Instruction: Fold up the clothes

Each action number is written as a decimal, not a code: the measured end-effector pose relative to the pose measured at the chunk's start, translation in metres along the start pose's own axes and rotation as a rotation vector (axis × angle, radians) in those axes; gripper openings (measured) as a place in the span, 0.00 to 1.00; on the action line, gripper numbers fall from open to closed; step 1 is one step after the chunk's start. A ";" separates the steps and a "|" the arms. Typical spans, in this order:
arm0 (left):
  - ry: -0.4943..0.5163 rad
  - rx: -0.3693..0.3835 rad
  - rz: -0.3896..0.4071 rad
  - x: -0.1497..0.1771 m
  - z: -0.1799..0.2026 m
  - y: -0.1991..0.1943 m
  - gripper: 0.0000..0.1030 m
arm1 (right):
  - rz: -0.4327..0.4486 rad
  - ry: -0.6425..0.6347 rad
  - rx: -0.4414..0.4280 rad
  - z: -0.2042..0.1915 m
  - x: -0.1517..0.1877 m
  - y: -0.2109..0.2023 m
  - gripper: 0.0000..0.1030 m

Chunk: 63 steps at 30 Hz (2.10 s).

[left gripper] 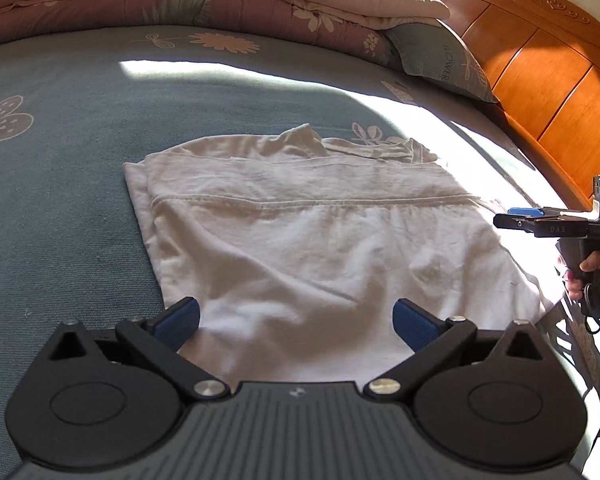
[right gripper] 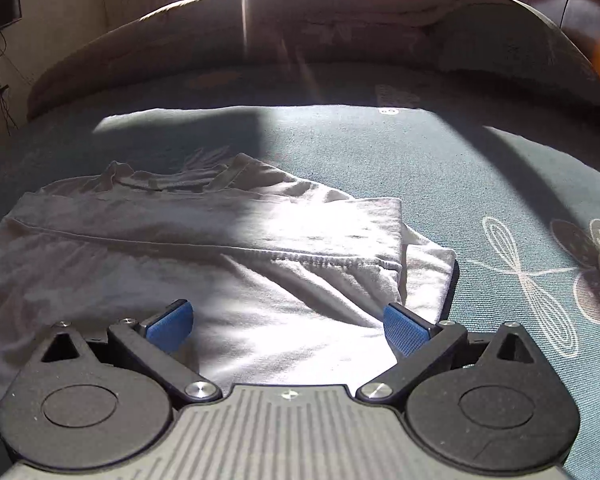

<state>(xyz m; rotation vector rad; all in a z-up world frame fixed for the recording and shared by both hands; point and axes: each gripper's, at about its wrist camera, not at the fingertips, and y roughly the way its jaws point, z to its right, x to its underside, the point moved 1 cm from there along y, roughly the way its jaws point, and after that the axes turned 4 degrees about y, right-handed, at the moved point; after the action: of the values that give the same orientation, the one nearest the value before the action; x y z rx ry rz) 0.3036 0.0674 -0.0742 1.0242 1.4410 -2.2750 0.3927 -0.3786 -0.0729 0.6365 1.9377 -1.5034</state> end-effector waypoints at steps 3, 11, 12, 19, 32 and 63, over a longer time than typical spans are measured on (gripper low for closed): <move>0.011 0.008 0.026 -0.019 0.001 0.015 0.99 | 0.037 -0.003 -0.091 -0.018 -0.008 0.000 1.00; -0.013 -0.087 -0.003 -0.047 -0.033 0.071 0.99 | -0.014 -0.109 -0.039 -0.022 -0.006 0.036 1.00; -0.002 -0.113 -0.002 -0.054 -0.033 0.073 0.99 | -0.017 -0.091 -0.050 -0.017 -0.008 0.034 1.00; -0.079 -0.028 0.023 -0.060 -0.026 0.055 0.99 | 0.016 0.050 -0.087 0.002 -0.003 -0.003 1.00; -0.077 0.165 -0.072 -0.002 0.018 0.039 0.99 | 0.045 0.376 -0.305 0.079 -0.003 -0.032 1.00; -0.092 0.166 -0.072 -0.001 0.013 0.034 0.99 | -0.109 0.425 -0.311 0.105 -0.017 0.003 0.03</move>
<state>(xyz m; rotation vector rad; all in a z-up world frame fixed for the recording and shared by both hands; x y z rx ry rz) 0.3178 0.0402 -0.0939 0.9116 1.2906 -2.4935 0.4240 -0.4802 -0.0823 0.7638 2.5008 -1.1532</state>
